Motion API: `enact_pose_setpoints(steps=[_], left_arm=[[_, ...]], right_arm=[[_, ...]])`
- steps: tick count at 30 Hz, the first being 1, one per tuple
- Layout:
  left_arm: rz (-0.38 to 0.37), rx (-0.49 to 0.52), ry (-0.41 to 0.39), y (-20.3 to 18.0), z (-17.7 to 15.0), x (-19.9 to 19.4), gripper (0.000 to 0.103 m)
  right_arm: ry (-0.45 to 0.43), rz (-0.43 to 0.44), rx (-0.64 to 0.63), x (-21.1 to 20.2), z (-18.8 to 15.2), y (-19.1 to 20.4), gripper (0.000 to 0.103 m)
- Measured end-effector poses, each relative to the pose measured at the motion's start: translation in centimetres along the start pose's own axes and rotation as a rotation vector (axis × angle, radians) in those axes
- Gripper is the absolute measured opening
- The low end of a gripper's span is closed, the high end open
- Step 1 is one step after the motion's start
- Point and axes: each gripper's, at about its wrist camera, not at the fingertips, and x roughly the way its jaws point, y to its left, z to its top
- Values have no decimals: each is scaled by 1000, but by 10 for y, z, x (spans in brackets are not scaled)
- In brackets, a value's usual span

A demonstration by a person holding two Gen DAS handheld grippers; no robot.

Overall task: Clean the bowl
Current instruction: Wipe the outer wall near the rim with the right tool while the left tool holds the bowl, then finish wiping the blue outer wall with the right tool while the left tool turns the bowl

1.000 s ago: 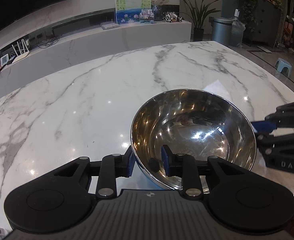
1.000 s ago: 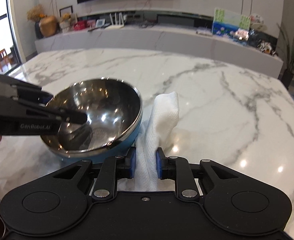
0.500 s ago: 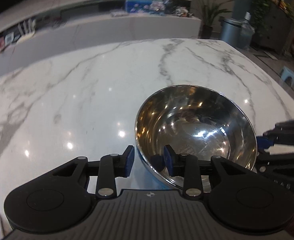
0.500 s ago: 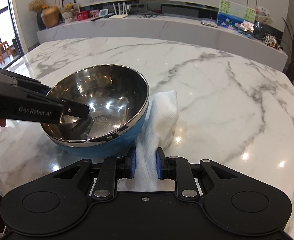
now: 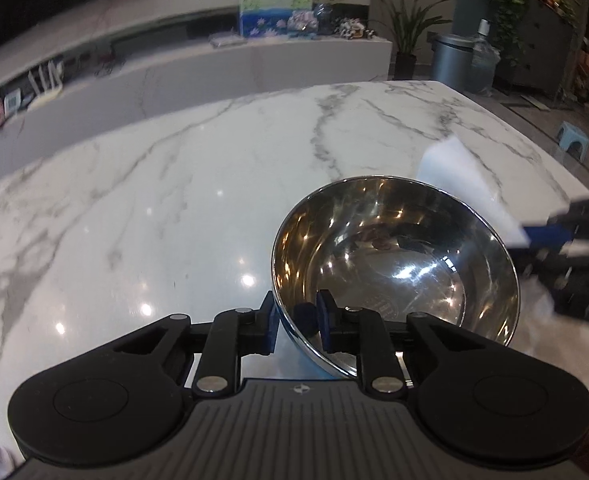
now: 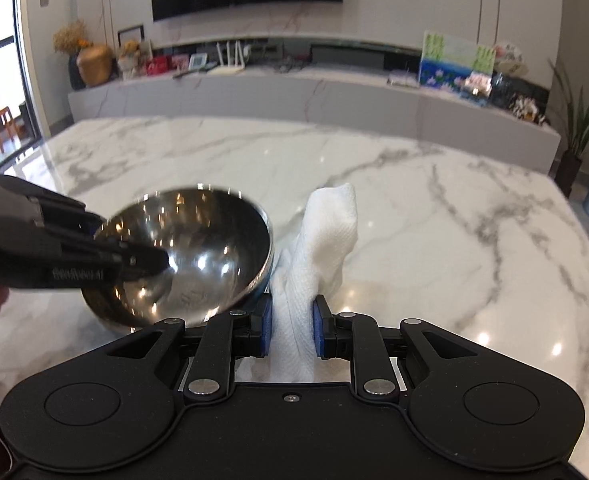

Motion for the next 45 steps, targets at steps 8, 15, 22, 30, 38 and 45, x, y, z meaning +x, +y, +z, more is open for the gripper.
enact_pose_setpoints(steps=[8,15,22,30,38,45], left_arm=[[12,-14,-1,-2,3,2,18],[-8,-85,25,4,2,-2,42],[-13,-137,51,10,1,-1,43],[1,-122,68,11,1,2,28],[-3,-76,20,7,2,2,19],[-2,-47,-17,0,5,2,19]], right_arm=[[29,7,-44,2,-1,1,19],[88,34,-65,10,-6,8,19],[145,91,-76,16,-13,17,19],[136,84,-68,14,-11,14,19],[41,3,4,-3,-2,-9,19],[16,37,-44,-8,0,-4,19]])
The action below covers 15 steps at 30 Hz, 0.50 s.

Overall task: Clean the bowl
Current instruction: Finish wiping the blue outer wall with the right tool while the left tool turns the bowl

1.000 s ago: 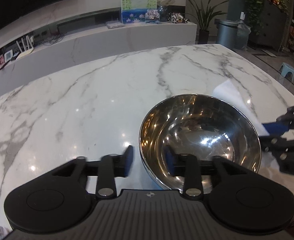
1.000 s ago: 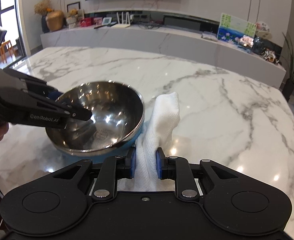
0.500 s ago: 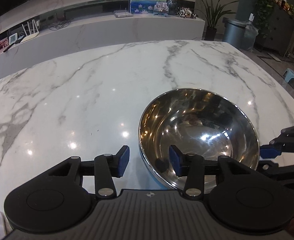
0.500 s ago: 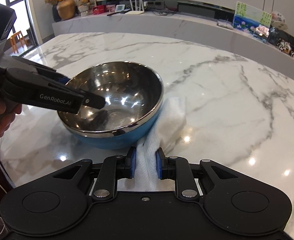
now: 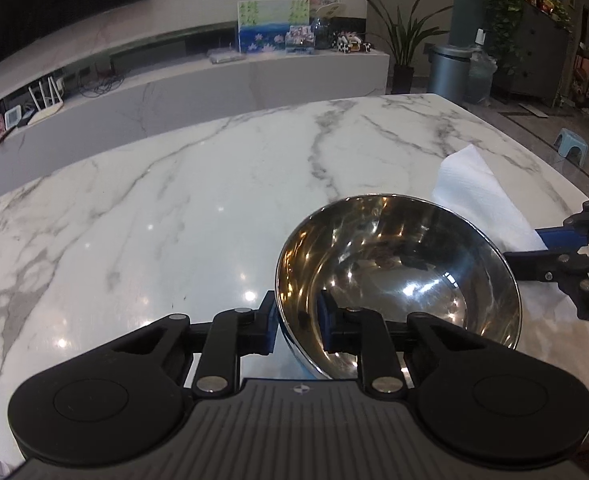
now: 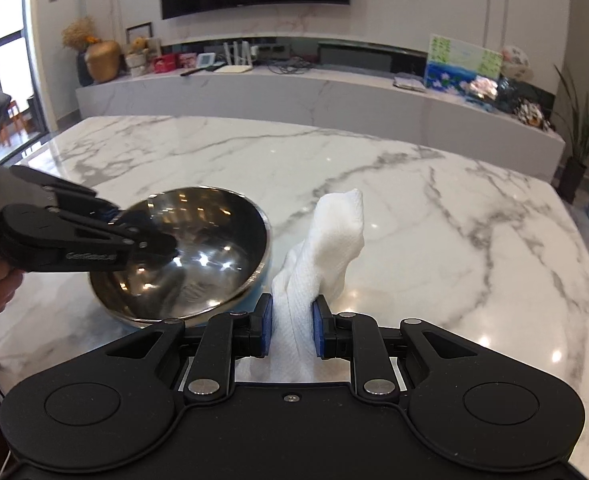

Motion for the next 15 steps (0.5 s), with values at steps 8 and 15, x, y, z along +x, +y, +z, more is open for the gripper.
enact_pose_setpoints(steps=[8,15], left_arm=[[-1,-30,9,3,1,-3,26],[-44,-85,30,10,-2,-10,48]], right_arm=[[61,35,-38,8,-5,10,19],[136,80,-87,19,-13,24,19]])
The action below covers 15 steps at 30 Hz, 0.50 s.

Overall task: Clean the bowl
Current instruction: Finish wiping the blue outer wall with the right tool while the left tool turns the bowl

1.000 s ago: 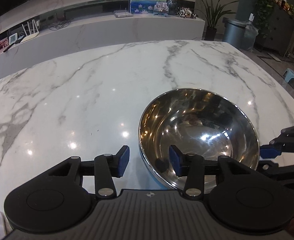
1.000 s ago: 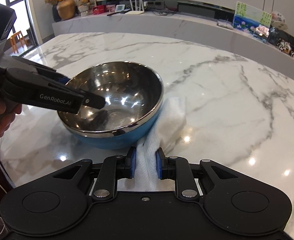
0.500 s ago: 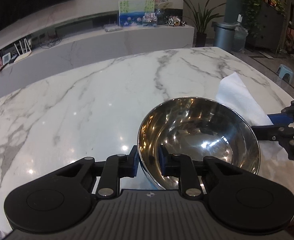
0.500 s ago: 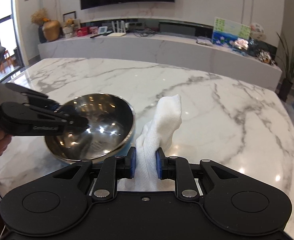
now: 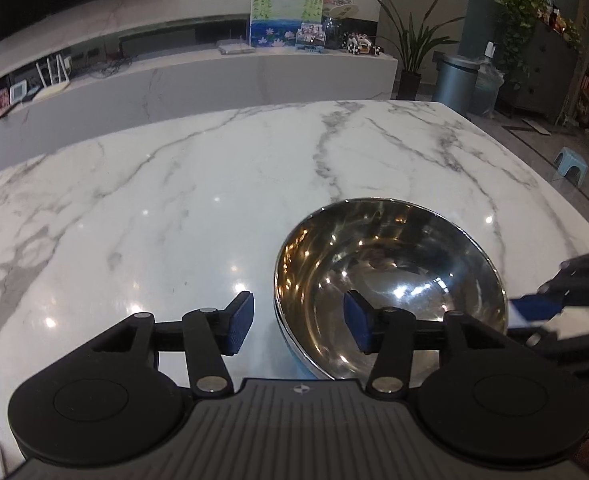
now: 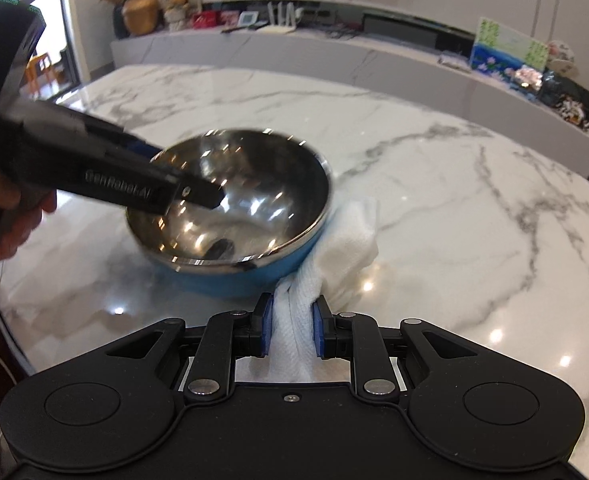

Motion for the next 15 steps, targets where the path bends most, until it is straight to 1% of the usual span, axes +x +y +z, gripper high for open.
enact_pose_setpoints(steps=[2,4,5,7,9,11,13,15], left_arm=[[1,-1,9,1,0,0,47],[6,3,17,1,0,0,41],[8,5,19,1,0,1,35],[10,7,23,2,0,2,32],[3,8,17,2,1,2,28],[6,17,11,1,1,3,26],[14,41,-2,0,2,4,21],[15,56,-14,-2,2,5,20]], right_arm=[[7,10,-9,1,0,2,19],[10,15,-13,2,0,3,19],[10,15,-14,2,0,3,19],[9,8,-12,2,0,2,19],[3,-12,-5,1,0,0,19],[-10,-33,6,-2,1,-3,19],[-35,-55,19,-6,2,-7,19],[-56,-73,28,-10,3,-10,19]])
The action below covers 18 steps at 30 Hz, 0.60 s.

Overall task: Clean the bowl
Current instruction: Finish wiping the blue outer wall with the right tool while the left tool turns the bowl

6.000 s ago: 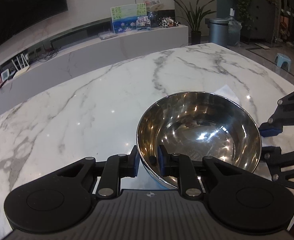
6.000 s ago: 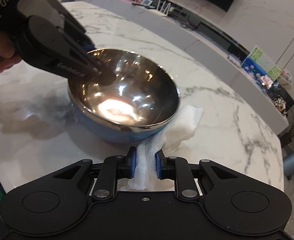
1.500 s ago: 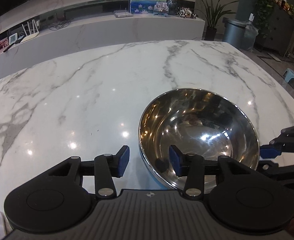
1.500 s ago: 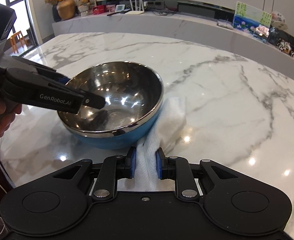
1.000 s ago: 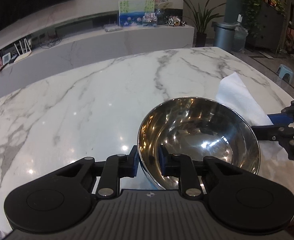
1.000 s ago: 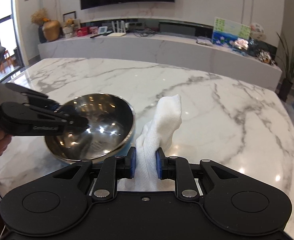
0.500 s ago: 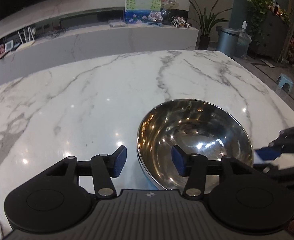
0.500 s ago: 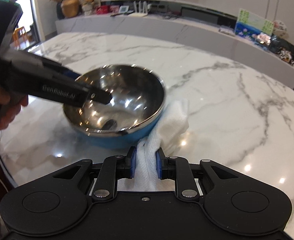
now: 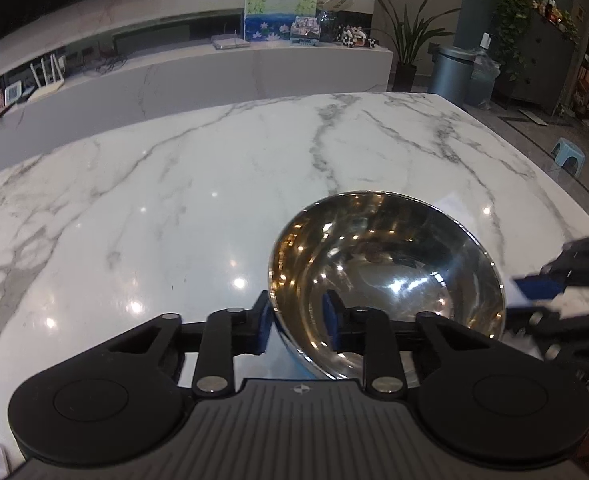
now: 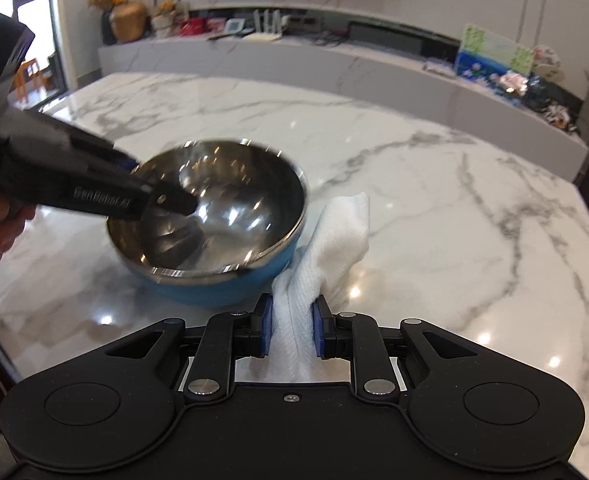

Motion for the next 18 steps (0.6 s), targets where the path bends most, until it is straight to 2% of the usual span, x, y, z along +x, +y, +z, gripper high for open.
enact_pose_setpoints(steps=[5,15,16,18], left_arm=[[26,25,-12,-5,1,4,20],[32,2,-27,-5,4,-1,23],[30,-6,-35,-4,5,-3,25],[33,-20,-54,-3,7,-6,41]], right_arm=[[-36,-20,3,-5,2,-4,19],[-5,-3,-36,2,1,4,19],[0,-12,-28,2,2,3,19],[8,-32,-14,4,2,0,19]])
